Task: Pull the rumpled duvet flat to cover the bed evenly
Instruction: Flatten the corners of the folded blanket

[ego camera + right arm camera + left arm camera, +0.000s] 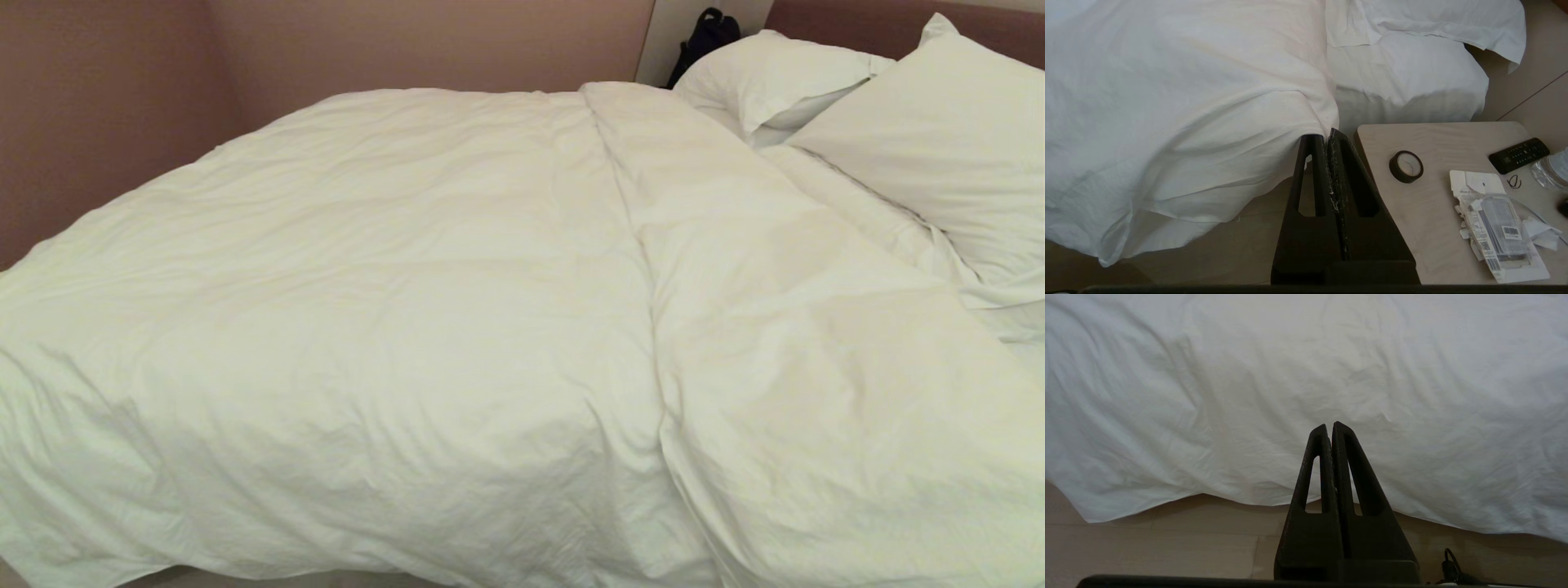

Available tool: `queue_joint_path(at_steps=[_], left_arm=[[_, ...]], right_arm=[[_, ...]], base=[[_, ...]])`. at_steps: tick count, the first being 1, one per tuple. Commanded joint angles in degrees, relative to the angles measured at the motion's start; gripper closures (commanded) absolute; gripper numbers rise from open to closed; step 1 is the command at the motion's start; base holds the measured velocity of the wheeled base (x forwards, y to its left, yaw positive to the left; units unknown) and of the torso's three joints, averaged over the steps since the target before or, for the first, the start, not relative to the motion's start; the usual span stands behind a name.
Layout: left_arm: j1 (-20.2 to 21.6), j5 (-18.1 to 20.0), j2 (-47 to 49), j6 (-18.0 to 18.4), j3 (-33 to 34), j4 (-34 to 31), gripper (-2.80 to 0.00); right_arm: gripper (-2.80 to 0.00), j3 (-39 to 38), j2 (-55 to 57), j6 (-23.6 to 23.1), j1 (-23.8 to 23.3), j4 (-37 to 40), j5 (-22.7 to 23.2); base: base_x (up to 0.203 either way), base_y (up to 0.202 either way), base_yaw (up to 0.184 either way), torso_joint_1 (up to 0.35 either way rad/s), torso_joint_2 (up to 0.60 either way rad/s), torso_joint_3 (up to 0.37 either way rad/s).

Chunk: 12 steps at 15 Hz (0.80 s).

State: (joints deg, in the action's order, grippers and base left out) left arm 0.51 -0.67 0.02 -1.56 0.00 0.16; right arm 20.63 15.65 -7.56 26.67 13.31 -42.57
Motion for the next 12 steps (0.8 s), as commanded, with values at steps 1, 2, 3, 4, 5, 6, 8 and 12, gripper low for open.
queue_joint_path(at_steps=[1,2,3,4,5,6,8,12], left_arm=[[0.02,-0.03,-0.02,-0.02,0.0,0.02,0.0],[0.02,-0.03,-0.02,-0.02,0.0,0.02,0.0],[0.02,-0.03,-0.02,-0.02,0.0,0.02,0.0],[0.02,-0.03,-0.02,-0.02,0.0,0.02,0.0],[0.02,-0.03,-0.02,-0.02,0.0,0.02,0.0],[0.02,-0.03,-0.02,-0.02,0.0,0.02,0.0],[0.02,-0.03,-0.02,-0.02,0.0,0.02,0.0],[0.02,-0.03,-0.02,-0.02,0.0,0.02,0.0]], right_arm=[[0.0,-0.41,0.21,0.18,0.0,0.05,-0.55],[0.0,-0.55,0.26,0.35,-0.04,-0.12,-0.59],[0.0,-0.56,0.26,0.56,-0.04,-0.21,-0.59],[0.0,-0.38,0.26,1.42,0.0,-0.38,-0.71],[0.0,-0.24,0.17,2.12,0.04,-0.39,-1.21],[0.0,-0.54,0.25,2.62,-0.04,-0.39,-1.84],[0.0,-0.59,0.26,2.73,-0.04,-0.39,-1.99],[-2.8,-1.03,0.26,2.64,0.05,-0.39,-1.91]], base=[[0.0,0.0,0.0,0.0,0.0,0.0],[0.0,0.0,0.0,0.0,0.0,0.0],[0.0,0.0,0.0,0.0,0.0,0.0],[0.0,0.0,0.0,0.0,0.0,0.0],[0.0,0.0,0.0,0.0,0.0,0.0],[0.0,0.0,0.0,0.0,0.0,0.0],[0.0,0.0,0.0,0.0,0.0,0.0],[0.0,0.0,0.0,0.0,0.0,0.0]])
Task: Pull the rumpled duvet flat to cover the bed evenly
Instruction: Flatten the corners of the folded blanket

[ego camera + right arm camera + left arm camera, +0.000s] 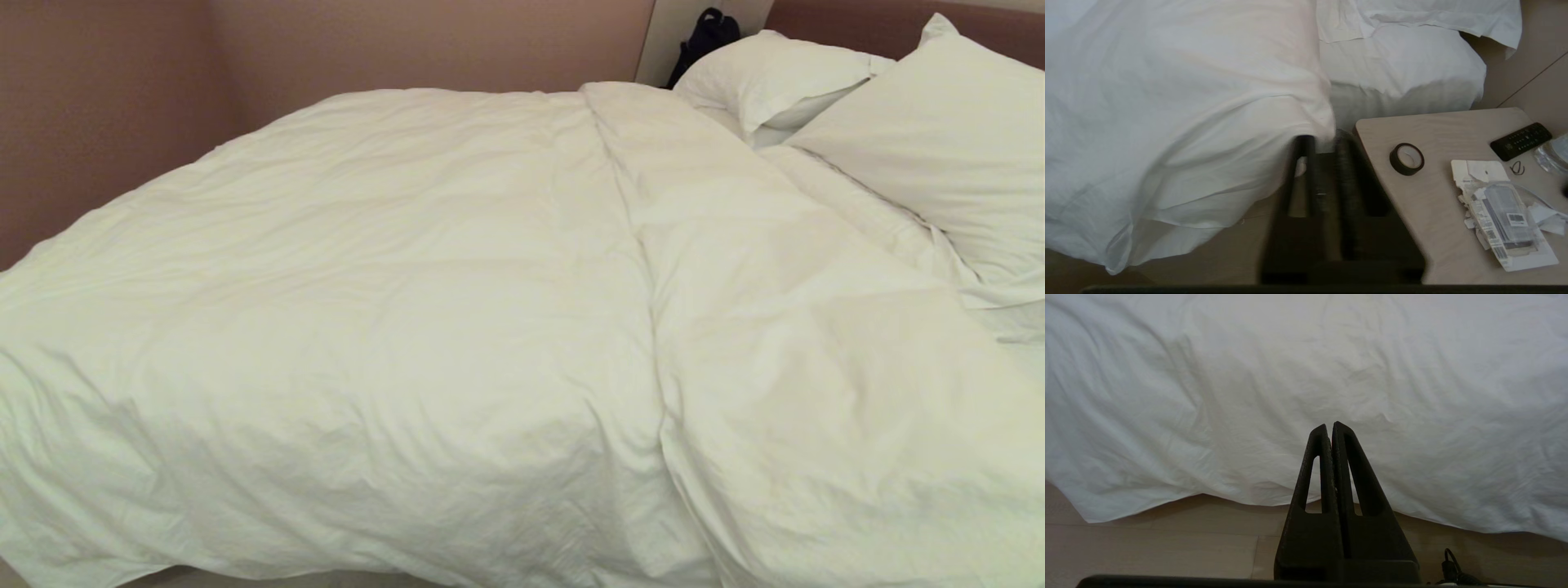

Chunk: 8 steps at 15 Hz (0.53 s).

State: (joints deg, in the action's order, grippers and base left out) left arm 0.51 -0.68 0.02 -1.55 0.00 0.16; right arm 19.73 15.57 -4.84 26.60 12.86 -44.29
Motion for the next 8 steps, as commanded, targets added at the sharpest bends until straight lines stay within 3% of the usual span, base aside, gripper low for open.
queue_joint_path(at_steps=[1,8], left_arm=[[0.02,-0.02,-0.02,-0.03,0.0,0.02,0.0],[0.02,-0.02,-0.02,-0.03,0.0,0.02,0.0]], right_arm=[[-2.8,-0.13,0.34,-0.08,0.12,0.06,-0.18],[-2.8,0.4,0.34,-0.08,0.12,0.15,0.17]], base=[[0.0,0.0,0.0,0.0,0.0,0.0],[0.0,0.0,0.0,0.0,0.0,0.0]])
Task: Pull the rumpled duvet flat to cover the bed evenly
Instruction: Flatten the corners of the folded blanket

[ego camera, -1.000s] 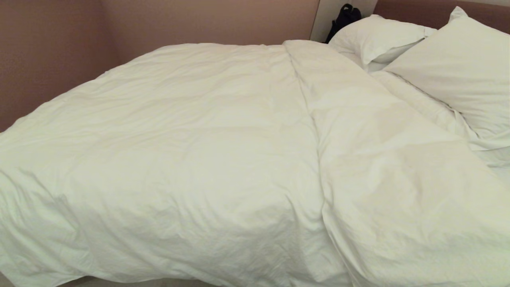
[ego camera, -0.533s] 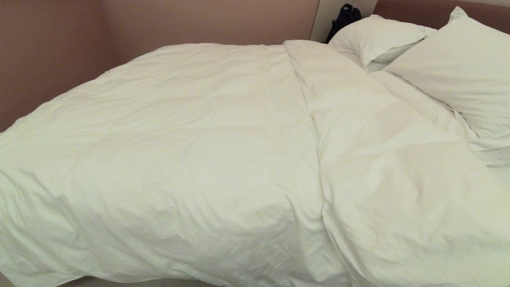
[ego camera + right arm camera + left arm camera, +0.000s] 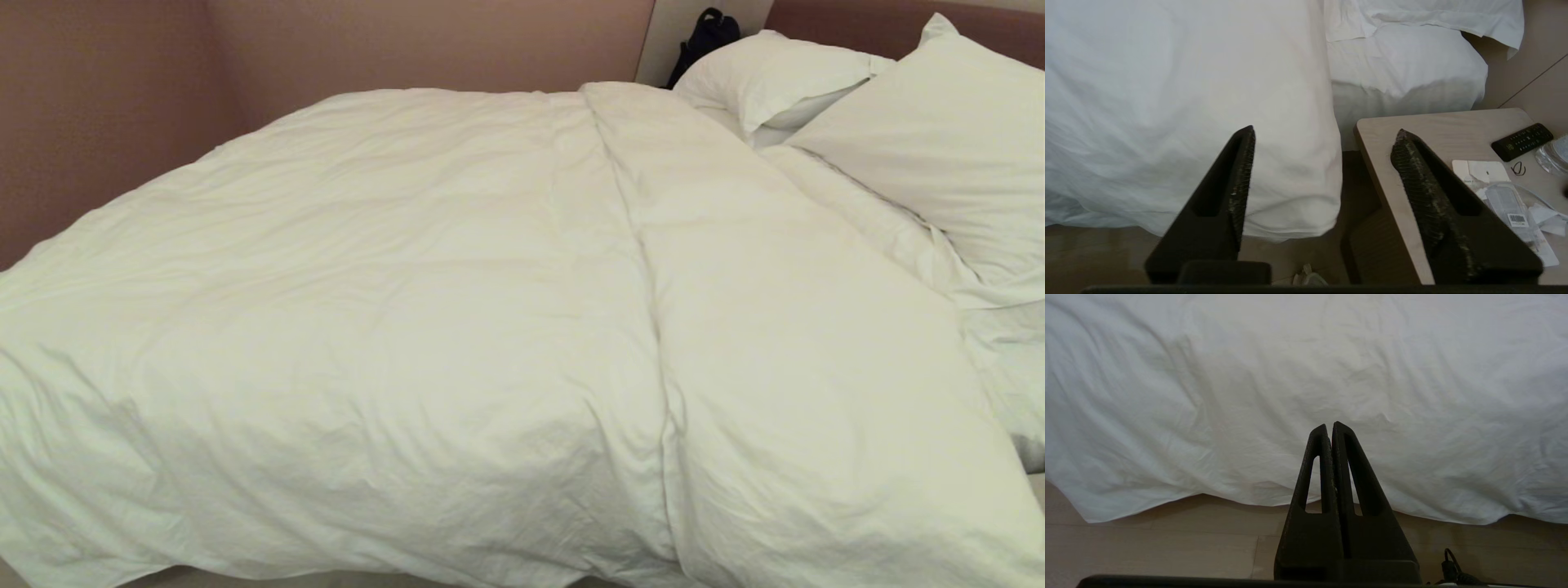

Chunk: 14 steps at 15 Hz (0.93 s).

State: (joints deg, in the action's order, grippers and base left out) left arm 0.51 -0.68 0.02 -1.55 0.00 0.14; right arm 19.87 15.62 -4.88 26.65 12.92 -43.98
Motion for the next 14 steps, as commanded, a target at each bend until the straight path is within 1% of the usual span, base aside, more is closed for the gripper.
queue_joint_path(at_steps=[1,10,11,14], left_arm=[[0.02,-0.02,-0.02,-0.03,0.0,0.03,0.0],[0.02,-0.02,-0.02,-0.03,0.0,0.03,0.0],[0.02,-0.02,-0.02,-0.03,0.0,0.03,0.0],[0.02,-0.02,-0.02,-0.03,0.0,0.03,0.0]], right_arm=[[-2.8,0.26,0.29,-0.05,0.07,0.09,0.13],[-2.8,0.43,0.64,-0.13,0.33,0.35,0.12],[0.0,0.43,0.73,-0.09,0.33,0.35,0.13],[0.0,0.43,1.43,0.2,0.34,0.36,0.21]], base=[[0.0,0.0,0.0,0.0,0.0,0.0],[0.0,0.0,0.0,0.0,0.0,0.0],[0.0,0.0,0.0,0.0,0.0,0.0],[0.0,0.0,0.0,0.0,0.0,0.0]])
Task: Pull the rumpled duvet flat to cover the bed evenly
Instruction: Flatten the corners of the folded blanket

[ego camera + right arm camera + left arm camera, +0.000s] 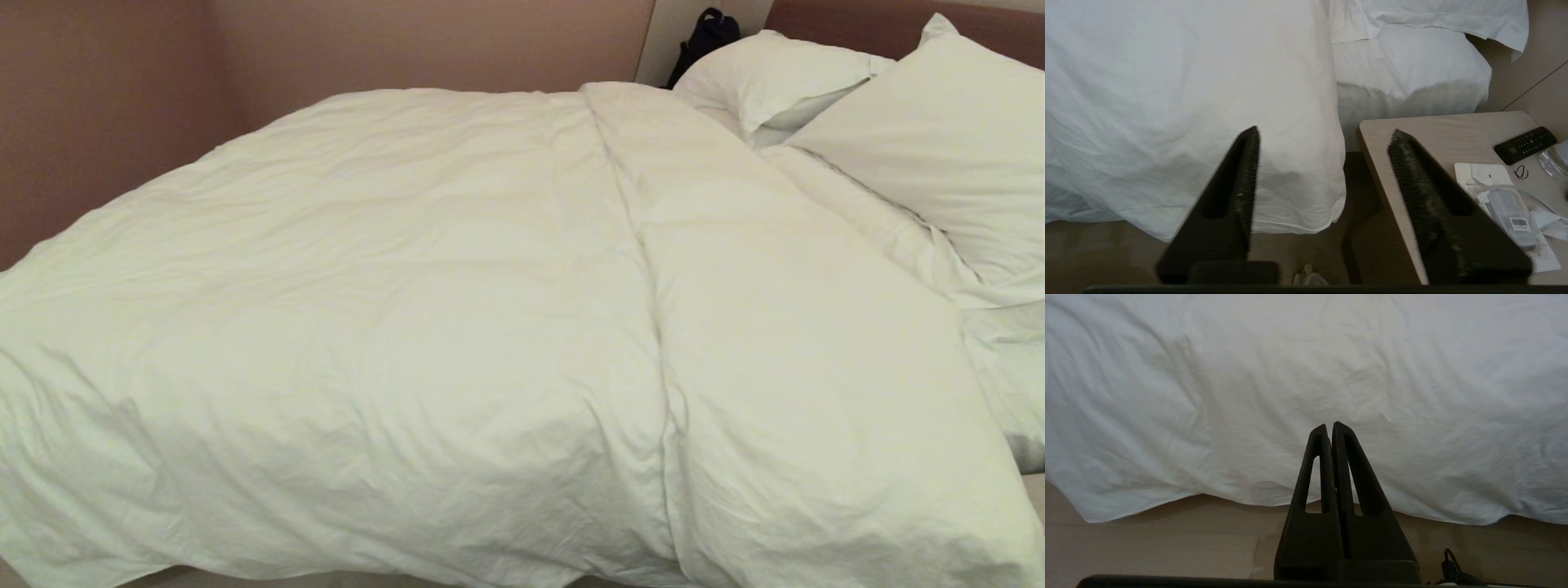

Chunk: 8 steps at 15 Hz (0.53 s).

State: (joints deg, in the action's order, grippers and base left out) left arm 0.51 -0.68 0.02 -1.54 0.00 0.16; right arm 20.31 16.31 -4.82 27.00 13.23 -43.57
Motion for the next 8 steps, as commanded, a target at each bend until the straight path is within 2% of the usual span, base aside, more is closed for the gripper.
queue_joint_path(at_steps=[1,5,8], left_arm=[[0.02,-0.02,-0.02,-0.05,0.0,0.02,0.0],[0.02,-0.02,-0.02,-0.05,0.0,0.02,0.0],[0.02,-0.02,-0.02,-0.05,0.0,0.02,0.0]], right_arm=[[0.0,0.14,1.34,0.89,0.03,0.06,-0.25],[0.0,3.66,6.24,6.44,0.1,0.37,-0.15],[0.0,8.49,12.04,9.54,0.44,1.32,3.08]], base=[[0.0,0.0,0.0,0.0,0.0,0.0],[0.0,0.0,0.0,0.0,0.0,0.0],[0.0,0.0,0.0,0.0,0.0,0.0]])
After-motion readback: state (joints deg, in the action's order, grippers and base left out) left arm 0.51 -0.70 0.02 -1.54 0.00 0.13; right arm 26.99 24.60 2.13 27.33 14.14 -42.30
